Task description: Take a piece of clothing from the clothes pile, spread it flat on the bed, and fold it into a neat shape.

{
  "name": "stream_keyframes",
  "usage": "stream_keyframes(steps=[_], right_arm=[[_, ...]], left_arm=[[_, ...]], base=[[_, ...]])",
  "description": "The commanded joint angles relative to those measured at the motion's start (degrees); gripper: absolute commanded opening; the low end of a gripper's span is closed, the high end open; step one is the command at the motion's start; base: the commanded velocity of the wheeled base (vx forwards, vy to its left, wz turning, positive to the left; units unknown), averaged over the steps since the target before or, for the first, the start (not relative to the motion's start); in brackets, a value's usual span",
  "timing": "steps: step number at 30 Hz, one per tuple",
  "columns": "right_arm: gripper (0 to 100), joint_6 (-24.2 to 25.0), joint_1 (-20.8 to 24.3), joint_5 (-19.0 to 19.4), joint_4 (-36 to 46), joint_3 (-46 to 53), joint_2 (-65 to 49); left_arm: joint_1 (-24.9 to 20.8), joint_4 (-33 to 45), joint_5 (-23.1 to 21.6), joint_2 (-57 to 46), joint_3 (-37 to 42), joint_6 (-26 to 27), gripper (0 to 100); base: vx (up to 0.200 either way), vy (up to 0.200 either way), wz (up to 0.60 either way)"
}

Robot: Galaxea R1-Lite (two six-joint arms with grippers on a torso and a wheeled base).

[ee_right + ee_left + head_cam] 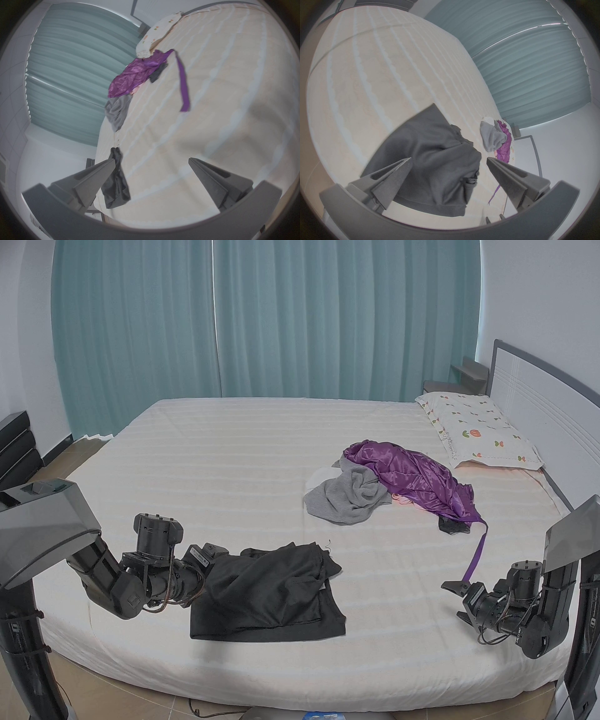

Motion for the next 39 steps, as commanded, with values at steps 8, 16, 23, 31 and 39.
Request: stream_keyframes(steps=[8, 16, 23, 31, 39], right_arm=[[100, -2.9, 12.4, -0.4, 1.0, -3.0, -3.2], [100, -6.6, 19.5, -9.3, 23.8, -20.1, -4.4], [100, -12.3, 22.2, -14.3, 37.1, -31.2, -4.0], [100, -24.0, 22.0, -22.1, 46.9, -37.0, -3.6], [100, -32.4, 22.0, -26.4, 48.0, -38.2, -1.5]], left_arm=[[1.4, -0.6, 0.3, 1.8, 2.2, 0.1, 100], [2.4, -0.6, -0.1, 1.9, 2.6, 0.2, 100], [2.4, -4.0, -0.1, 2.0, 4.1, 0.0, 100], [2.3, -5.0, 0.5, 2.7, 4.3, 0.4, 100], [2.3, -5.0, 0.6, 2.7, 4.3, 0.4, 100]], base=[[0.000, 0.200, 0.00], [0.000, 0.200, 0.00], [0.000, 0.200, 0.00], [0.000, 0.025, 0.00], [0.000, 0.000, 0.00]])
